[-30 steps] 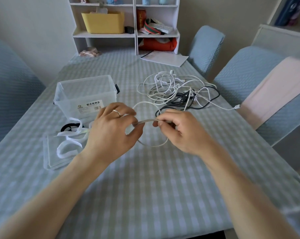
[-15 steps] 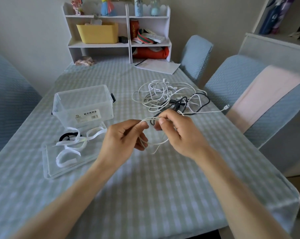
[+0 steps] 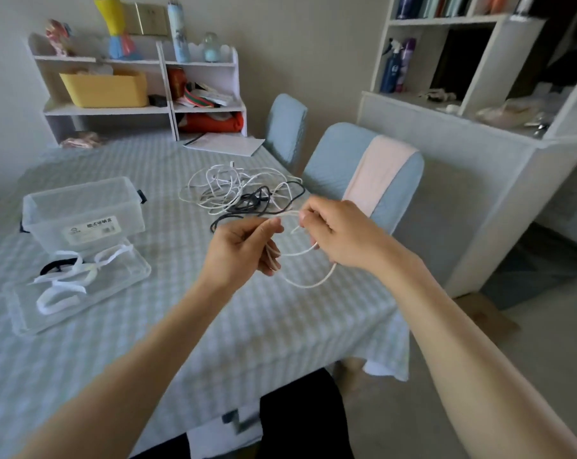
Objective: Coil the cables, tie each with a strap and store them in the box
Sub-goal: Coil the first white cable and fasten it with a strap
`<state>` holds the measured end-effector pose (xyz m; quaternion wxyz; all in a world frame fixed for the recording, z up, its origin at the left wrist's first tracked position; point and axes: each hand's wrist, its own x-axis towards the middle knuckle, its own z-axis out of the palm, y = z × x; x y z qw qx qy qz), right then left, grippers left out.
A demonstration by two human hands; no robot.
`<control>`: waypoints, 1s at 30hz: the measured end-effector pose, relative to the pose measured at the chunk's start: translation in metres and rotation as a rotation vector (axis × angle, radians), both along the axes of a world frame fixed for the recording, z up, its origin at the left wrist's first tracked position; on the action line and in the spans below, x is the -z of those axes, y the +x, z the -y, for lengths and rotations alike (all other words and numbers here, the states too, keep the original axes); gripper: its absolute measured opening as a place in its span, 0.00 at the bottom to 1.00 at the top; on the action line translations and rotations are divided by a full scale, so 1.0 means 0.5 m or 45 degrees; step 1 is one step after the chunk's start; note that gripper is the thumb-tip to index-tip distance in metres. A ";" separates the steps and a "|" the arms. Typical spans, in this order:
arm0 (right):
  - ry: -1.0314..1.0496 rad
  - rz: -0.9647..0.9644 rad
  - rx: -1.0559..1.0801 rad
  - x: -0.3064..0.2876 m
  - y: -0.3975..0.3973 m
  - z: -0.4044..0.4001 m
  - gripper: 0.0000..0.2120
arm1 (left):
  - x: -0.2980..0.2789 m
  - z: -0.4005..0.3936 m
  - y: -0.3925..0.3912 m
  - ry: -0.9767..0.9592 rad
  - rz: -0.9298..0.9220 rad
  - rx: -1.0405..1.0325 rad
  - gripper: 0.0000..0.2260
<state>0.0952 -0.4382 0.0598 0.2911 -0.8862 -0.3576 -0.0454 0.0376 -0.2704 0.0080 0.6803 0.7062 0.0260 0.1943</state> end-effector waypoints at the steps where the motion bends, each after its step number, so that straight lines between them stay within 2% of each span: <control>1: -0.030 -0.005 0.054 -0.019 -0.017 0.033 0.09 | -0.009 0.033 -0.001 -0.010 0.012 0.035 0.09; 5: -0.075 -0.107 0.233 -0.071 -0.065 0.145 0.11 | -0.044 0.141 -0.011 -0.039 0.028 0.191 0.11; 10: 0.009 -0.462 0.288 -0.138 -0.072 0.200 0.11 | -0.094 0.201 0.001 -0.080 0.020 0.276 0.11; 15: -0.235 -0.619 0.362 -0.191 -0.060 0.197 0.09 | -0.115 0.217 0.020 -0.025 -0.006 0.306 0.12; 19: -0.335 -0.576 0.418 -0.236 -0.072 0.212 0.10 | -0.131 0.245 0.020 -0.064 0.002 0.343 0.12; 23: -0.322 -0.520 0.475 -0.288 -0.089 0.241 0.09 | -0.178 0.272 0.018 -0.076 0.032 0.378 0.13; 27: -0.250 -0.447 0.501 -0.325 -0.102 0.273 0.08 | -0.232 0.292 0.016 0.009 0.081 0.360 0.13; 30: -0.156 -0.476 0.476 -0.302 -0.106 0.278 0.08 | -0.234 0.283 0.012 0.141 0.130 0.301 0.13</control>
